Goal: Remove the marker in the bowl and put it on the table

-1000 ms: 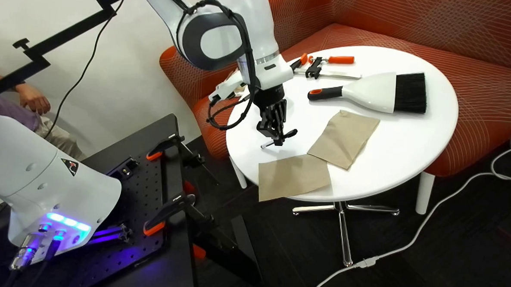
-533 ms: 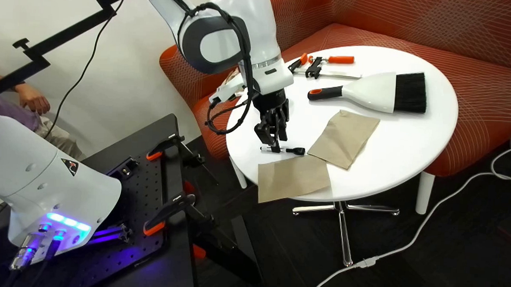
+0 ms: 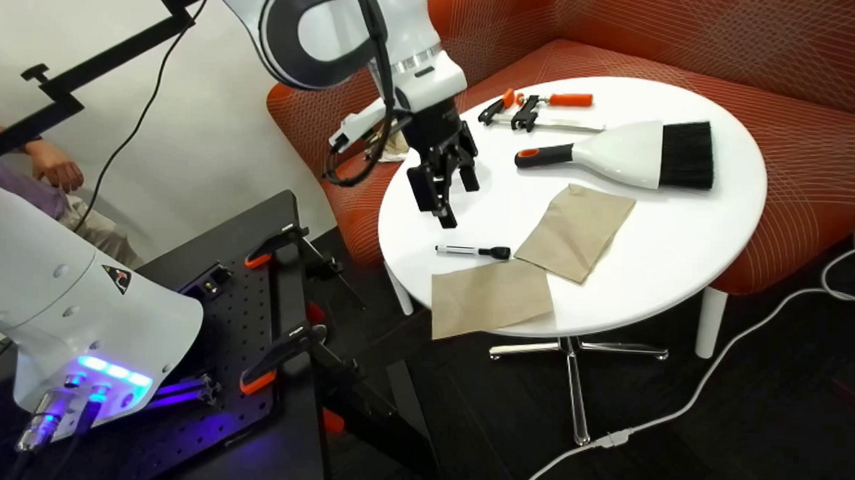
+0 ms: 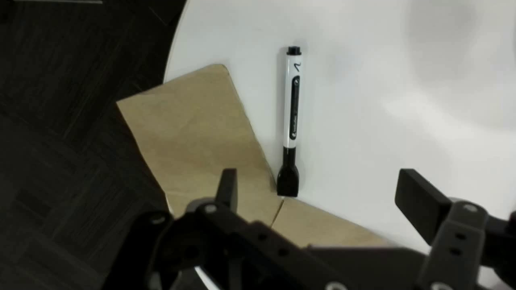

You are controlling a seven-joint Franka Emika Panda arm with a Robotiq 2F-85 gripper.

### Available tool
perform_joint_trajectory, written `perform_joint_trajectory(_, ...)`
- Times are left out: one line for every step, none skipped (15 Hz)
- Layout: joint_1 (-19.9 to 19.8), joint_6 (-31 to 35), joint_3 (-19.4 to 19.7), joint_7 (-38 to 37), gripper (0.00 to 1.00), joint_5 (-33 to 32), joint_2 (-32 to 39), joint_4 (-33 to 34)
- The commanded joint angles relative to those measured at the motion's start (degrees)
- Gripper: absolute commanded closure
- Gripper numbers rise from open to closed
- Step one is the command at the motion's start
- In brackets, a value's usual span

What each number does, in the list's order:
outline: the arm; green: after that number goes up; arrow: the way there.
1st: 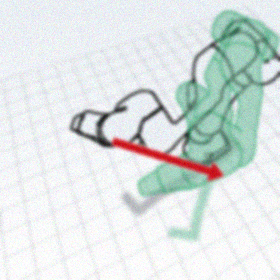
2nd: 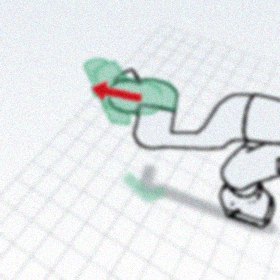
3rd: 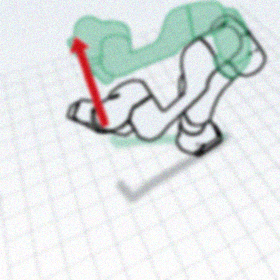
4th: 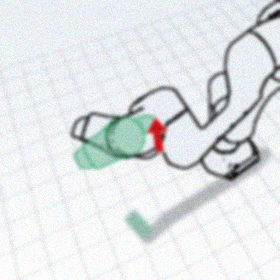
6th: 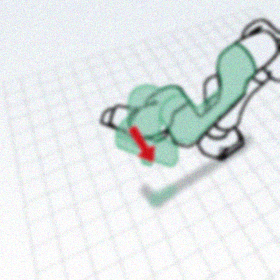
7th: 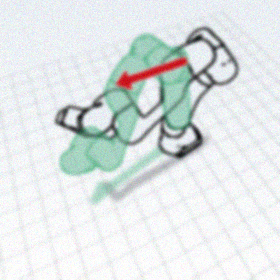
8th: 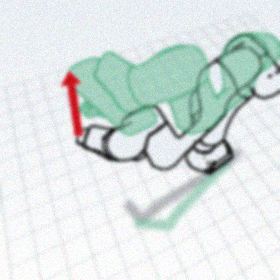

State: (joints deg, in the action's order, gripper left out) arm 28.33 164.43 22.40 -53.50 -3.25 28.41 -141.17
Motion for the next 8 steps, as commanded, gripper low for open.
perform_joint_trajectory(7.0, 1.6, 6.4, -6.0, 0.0, -7.3, -8.5, -6.4)
perform_joint_trajectory(8.7, 1.8, 8.0, -7.9, 0.0, -9.8, -10.0, -7.3)
perform_joint_trajectory(9.9, 2.0, 9.2, -9.4, 0.0, -12.6, -11.5, -7.9)
perform_joint_trajectory(10.7, 2.4, 10.1, -10.8, 0.0, -15.4, -12.9, -8.4)
perform_joint_trajectory(11.3, 2.8, 10.8, -12.1, 0.0, -18.6, -14.0, -8.7)
perform_joint_trajectory(9.5, 1.3, 8.7, -9.5, 0.0, -14.4, -9.8, -5.8)
perform_joint_trajectory(10.0, 1.4, 9.3, -10.6, 0.0, -16.3, -11.0, -6.3)
perform_joint_trajectory(10.3, 1.4, 9.5, -10.9, 0.0, -17.0, -11.9, -6.7)
